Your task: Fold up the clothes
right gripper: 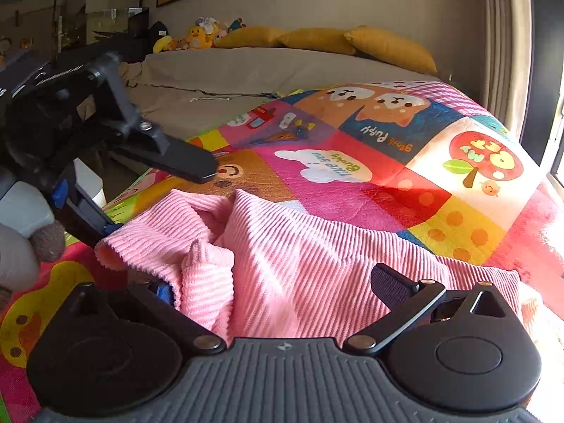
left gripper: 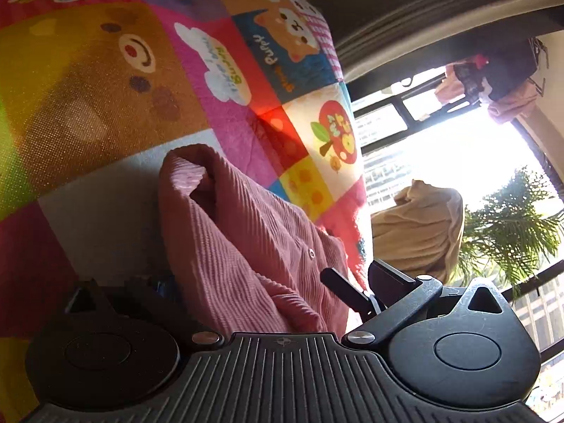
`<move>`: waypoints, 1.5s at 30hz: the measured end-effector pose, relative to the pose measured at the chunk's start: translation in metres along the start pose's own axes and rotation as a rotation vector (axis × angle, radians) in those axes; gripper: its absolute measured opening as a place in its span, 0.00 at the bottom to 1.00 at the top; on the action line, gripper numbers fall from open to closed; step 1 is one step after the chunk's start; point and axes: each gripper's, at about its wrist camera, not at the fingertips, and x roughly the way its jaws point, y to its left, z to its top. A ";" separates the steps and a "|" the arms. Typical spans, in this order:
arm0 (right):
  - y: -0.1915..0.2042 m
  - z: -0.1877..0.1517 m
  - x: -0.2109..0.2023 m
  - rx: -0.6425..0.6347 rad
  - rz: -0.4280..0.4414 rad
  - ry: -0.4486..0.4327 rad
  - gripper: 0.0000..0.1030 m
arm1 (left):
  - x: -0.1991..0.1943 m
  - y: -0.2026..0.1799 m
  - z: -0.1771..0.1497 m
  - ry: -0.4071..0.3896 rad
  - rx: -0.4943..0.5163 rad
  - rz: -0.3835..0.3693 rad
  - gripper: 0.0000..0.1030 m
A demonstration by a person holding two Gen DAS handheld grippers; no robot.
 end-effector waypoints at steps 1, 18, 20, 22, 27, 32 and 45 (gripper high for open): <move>0.008 -0.002 -0.002 -0.046 0.008 -0.005 1.00 | 0.002 -0.005 0.001 -0.001 0.007 -0.018 1.00; -0.020 0.013 0.014 0.152 0.020 0.011 0.64 | -0.030 -0.009 0.016 -0.154 0.044 0.057 1.00; -0.015 0.010 0.014 0.112 0.019 0.016 0.64 | -0.019 0.001 0.016 -0.123 0.017 0.080 1.00; -0.001 0.005 0.016 0.029 0.022 0.024 0.66 | 0.000 0.007 0.014 -0.066 -0.012 0.075 1.00; 0.041 -0.011 0.020 -0.236 -0.057 0.017 0.83 | 0.045 -0.008 0.012 0.010 -0.021 0.045 1.00; 0.029 -0.009 0.017 -0.239 -0.148 -0.031 0.81 | 0.054 -0.070 0.009 0.035 0.119 -0.094 1.00; -0.135 -0.037 -0.057 0.248 -0.472 -0.053 0.80 | 0.054 -0.148 -0.010 -0.145 0.437 0.047 1.00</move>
